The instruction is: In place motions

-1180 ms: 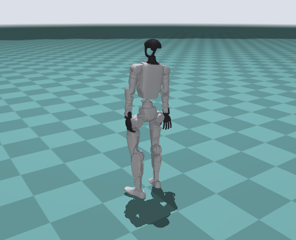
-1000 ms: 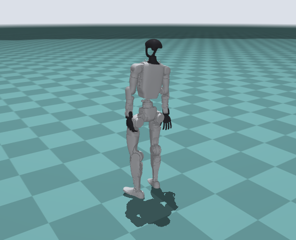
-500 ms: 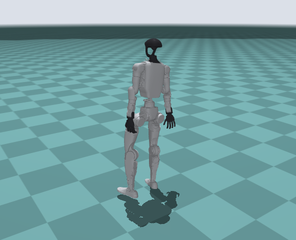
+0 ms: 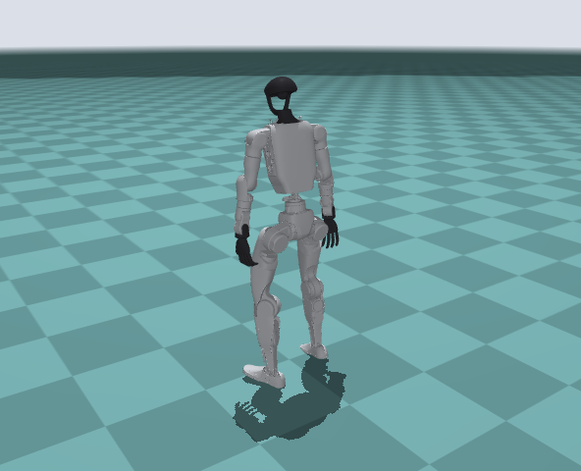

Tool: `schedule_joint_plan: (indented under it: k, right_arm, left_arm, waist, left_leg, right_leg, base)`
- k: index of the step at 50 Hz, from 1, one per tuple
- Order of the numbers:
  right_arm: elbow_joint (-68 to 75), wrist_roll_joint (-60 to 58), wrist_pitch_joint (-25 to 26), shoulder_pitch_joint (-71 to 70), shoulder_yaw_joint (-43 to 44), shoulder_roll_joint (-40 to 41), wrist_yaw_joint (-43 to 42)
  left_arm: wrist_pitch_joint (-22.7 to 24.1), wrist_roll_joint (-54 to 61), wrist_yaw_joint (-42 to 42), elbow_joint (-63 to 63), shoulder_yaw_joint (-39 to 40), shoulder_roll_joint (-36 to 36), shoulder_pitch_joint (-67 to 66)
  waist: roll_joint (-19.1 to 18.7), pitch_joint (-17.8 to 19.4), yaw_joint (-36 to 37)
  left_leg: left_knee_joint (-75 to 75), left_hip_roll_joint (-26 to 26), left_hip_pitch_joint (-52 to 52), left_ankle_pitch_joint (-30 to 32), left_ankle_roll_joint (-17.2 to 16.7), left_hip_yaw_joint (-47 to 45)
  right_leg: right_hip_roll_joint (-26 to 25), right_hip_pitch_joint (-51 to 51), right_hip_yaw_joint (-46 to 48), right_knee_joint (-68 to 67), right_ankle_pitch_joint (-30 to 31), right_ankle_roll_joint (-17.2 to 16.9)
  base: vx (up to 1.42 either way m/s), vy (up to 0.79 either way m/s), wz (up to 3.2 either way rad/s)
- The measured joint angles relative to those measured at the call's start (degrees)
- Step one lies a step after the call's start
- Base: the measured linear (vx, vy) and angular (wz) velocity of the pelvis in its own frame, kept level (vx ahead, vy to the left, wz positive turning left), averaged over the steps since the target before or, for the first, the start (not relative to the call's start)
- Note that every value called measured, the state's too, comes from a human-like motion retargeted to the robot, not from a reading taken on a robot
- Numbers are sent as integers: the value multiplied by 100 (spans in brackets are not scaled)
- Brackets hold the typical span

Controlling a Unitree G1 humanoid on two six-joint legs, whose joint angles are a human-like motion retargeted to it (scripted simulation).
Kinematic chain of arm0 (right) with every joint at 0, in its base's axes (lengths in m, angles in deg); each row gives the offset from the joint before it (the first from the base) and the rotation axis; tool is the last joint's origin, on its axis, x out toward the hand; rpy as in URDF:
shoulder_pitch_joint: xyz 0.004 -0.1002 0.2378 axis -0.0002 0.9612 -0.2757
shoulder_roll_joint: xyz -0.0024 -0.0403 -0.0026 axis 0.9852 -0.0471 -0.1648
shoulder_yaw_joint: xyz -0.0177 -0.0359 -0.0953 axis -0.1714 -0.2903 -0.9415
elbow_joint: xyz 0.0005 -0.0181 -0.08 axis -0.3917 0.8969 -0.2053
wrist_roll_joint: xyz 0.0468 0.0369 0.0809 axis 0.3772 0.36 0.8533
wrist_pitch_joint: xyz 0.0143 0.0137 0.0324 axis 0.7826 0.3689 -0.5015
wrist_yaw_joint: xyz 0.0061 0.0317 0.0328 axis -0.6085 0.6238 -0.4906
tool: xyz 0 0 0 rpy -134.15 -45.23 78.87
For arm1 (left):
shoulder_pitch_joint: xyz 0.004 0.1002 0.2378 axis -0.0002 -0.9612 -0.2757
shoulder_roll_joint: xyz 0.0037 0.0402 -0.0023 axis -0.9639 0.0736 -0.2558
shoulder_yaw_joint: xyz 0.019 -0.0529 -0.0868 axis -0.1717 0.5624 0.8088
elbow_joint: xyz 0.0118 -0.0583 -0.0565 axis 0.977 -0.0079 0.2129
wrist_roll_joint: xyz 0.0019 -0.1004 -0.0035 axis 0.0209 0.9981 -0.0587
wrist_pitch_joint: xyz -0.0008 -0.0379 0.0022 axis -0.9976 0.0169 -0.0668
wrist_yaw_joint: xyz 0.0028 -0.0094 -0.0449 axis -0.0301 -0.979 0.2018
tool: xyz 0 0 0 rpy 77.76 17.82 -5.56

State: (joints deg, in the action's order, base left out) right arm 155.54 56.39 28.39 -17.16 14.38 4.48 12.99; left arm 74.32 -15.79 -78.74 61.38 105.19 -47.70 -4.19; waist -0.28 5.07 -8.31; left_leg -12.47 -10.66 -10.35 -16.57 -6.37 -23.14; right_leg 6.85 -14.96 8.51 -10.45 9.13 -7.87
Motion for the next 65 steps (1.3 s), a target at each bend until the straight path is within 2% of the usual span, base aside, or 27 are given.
schedule_joint_plan:
  k: [3, 6, 8, 10, 13, 15, 20, 25, 30, 32, 39, 43, 50, 55, 58, 62, 65]
  right_arm:
    - [-174, -86, -67, -13, -69, -31, -34]
    - [-350, -60, -141, 29, -57, -77, -124]
    - [-440, -2, -207, -36, 4, -131, -161]
    - [-467, 88, -249, -263, 106, -193, -173]
    - [-493, 159, -232, -869, 103, -285, -194]
    - [-504, 143, -223, -1366, 53, -302, -212]
    - [-836, 292, -376, -2476, 290, -453, -161]
    - [-1266, 432, -493, -3567, 442, -590, -166]
    - [-1699, 775, -614, -4512, 328, -807, -159]
    - [-1902, 970, -686, -4808, 199, -959, -186]
    - [-2297, 1236, -888, -5574, -341, -1451, -314]
    - [-2411, 1309, -996, -5601, -684, -1569, -387]
    - [-2334, 1604, -1239, -4979, -1109, -1384, -840]
    - [-2085, 1712, -1426, -4822, -1217, -1314, -1182]
    - [-2055, 1584, -1474, -4953, -1148, -1366, -1224]
    - [-2010, 1388, -1507, -5399, -968, -1560, -1364]
    - [-1974, 1293, -1590, -5728, -792, -1784, -1362]
  left_arm:
    - [2, -167, 21, -100, -149, -59, 194]
    - [79, -279, -2, -198, -334, -99, 400]
    - [96, -308, -101, -256, -523, -162, 614]
    - [72, -357, -94, -334, -651, -125, 906]
    - [212, -200, -44, -444, -798, -117, 1333]
    - [233, -93, -105, -554, -843, -216, 1560]
    - [240, -145, -90, -909, -950, -324, 2374]
    - [328, 226, -65, -1296, -1210, -614, 3261]
    - [342, 343, 14, -1592, -1299, -805, 4296]
    - [363, 450, 62, -1704, -1393, -872, 4646]
    - [407, 554, 24, -1968, -1639, -1298, 5371]
    - [441, 546, 113, -1958, -1776, -1538, 5264]
    - [531, 658, 405, -1767, -1916, -1564, 4529]
    - [634, 682, 708, -1811, -1926, -1425, 4308]
    - [710, 730, 788, -1843, -1924, -1448, 4438]
    - [768, 726, 969, -1806, -1816, -1628, 4897]
    - [790, 663, 985, -1784, -1685, -1791, 5267]
  waist:
    - [-76, 66, 18]
    - [25, 173, 129]
    - [119, 382, 279]
    - [44, 644, 472]
    - [-30, 844, 624]
    - [-96, 932, 516]
    - [-294, 1412, 521]
    - [-224, 1701, 858]
    - [-324, 2094, 1010]
    - [-248, 2248, 1080]
    - [-46, 2344, 1114]
    - [215, 2468, 986]
    - [319, 2472, 947]
    - [284, 2472, 956]
    - [236, 2472, 941]
    - [177, 2472, 912]
    - [87, 2472, 924]
  left_leg:
    - [-166, -105, -133, -14, 1, 189]
    - [-424, -48, -249, -63, -2, 343]
    - [-623, 7, -310, -81, 11, 414]
    - [-709, -74, -424, -43, 14, 504]
    - [-770, -288, -727, 58, -99, 333]
    - [-966, -423, -1075, 76, -181, 337]
    - [-1918, -664, -2169, -185, -105, 579]
    - [-3570, -1067, -3610, -726, 31, 600]
    - [-5501, -1508, -5142, -1344, 126, 1014]
    - [-6240, -1628, -5682, -1557, 144, 1119]
    - [-8704, -1894, -7686, -2100, 440, 1643]
    - [-9815, -1924, -7951, -2400, 745, 1526]
    - [-11248, -2090, -7961, -2794, 1148, 1817]
    - [-11514, -2090, -7961, -2856, 1269, 1917]
    - [-11175, -2054, -7961, -2758, 1330, 1778]
    - [-10184, -1973, -7961, -2444, 1220, 1517]
    - [-9218, -1894, -7901, -2116, 964, 1438]
  right_leg:
    - [346, 236, 1172, 64, -122, 475]
    - [572, 534, 1943, 335, -166, 460]
    - [637, 598, 2016, 312, -232, 479]
    - [681, 423, 2026, -26, -327, 478]
    - [621, -21, 1905, -313, -406, 538]
    - [591, -341, 1938, -458, -436, 585]
    - [548, -1179, 1842, -1087, -677, 671]
    - [481, -2759, 1070, -2602, -1192, 798]
    - [470, -4197, 758, -4420, -1812, 856]
    - [489, -4785, 603, -5179, -2047, 891]
    - [721, -6721, 409, -7664, -2697, 1183]
    - [979, -7400, 163, -9089, -3073, 1518]
    - [1091, -7499, 202, -10693, -3526, 2105]
    - [1080, -7499, 156, -10977, -3570, 2188]
    - [1039, -7499, 143, -10639, -3453, 2124]
    - [971, -7472, 133, -9567, -3057, 1858]
    - [852, -7272, 194, -8412, -2674, 1560]
  base:
    - [-1, -4, 37]
    - [5, -13, 49]
    - [0, -16, 38]
    - [-21, -18, 15]
    - [-36, -11, -24]
    - [-25, -8, -15]
    - [-38, -11, -3]
    - [-35, -8, -63]
    - [-25, -7, -27]
    - [-22, -8, -20]
    - [-10, -6, -3]
    - [0, -1, 9]
    - [4, 1, -7]
    - [0, 0, 0]
    - [0, 0, 0]
    - [-6, -2, 3]
    - [-9, -3, -10]
